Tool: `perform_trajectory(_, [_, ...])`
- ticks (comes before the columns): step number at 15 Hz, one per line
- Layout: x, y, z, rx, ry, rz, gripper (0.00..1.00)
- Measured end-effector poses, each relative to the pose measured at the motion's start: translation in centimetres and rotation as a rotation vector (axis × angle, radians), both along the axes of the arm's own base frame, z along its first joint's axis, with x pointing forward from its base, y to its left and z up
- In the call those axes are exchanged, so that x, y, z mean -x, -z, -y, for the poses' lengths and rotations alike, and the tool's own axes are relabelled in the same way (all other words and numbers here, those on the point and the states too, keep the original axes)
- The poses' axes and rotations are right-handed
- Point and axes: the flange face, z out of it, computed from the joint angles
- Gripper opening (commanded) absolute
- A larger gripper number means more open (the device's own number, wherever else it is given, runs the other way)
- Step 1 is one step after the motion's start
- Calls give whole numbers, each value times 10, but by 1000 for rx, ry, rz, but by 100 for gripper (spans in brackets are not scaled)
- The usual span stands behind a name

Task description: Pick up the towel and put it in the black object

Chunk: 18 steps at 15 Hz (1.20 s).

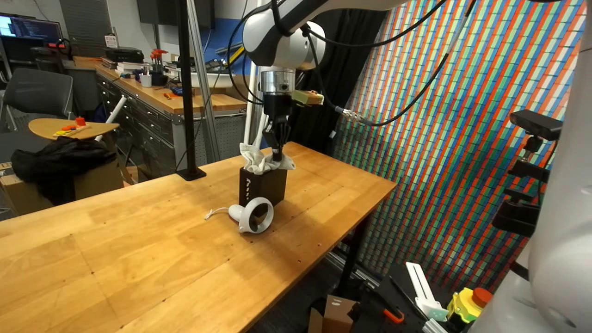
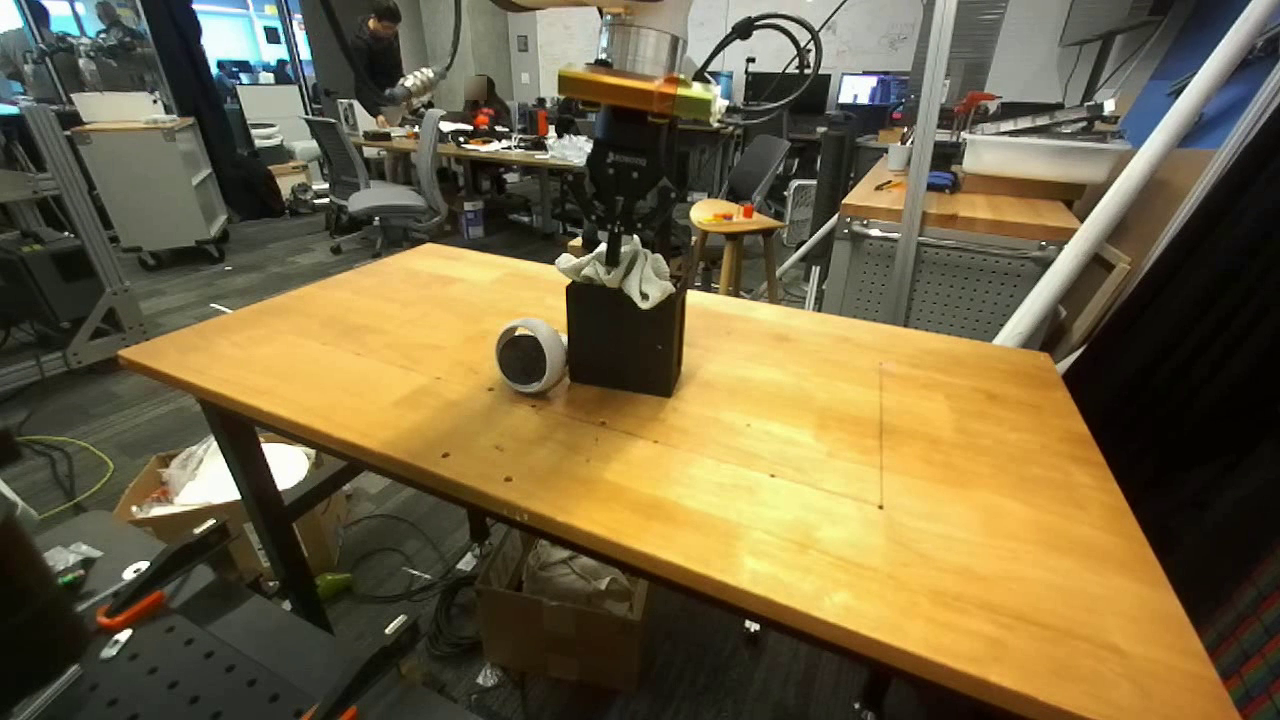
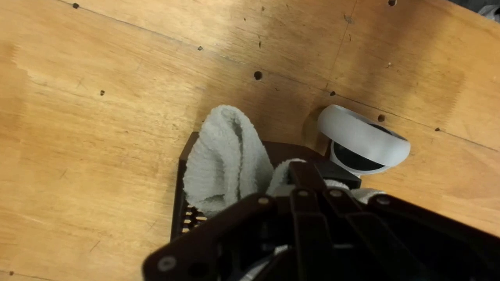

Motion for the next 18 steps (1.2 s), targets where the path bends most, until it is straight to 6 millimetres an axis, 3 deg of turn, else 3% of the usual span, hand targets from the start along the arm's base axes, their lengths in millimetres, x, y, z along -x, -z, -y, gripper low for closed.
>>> perform_trajectory(7, [-22,16,6,-3,-20,-3,0])
perform_trajectory(18, [-52,39,1,-32,-25,-3,0])
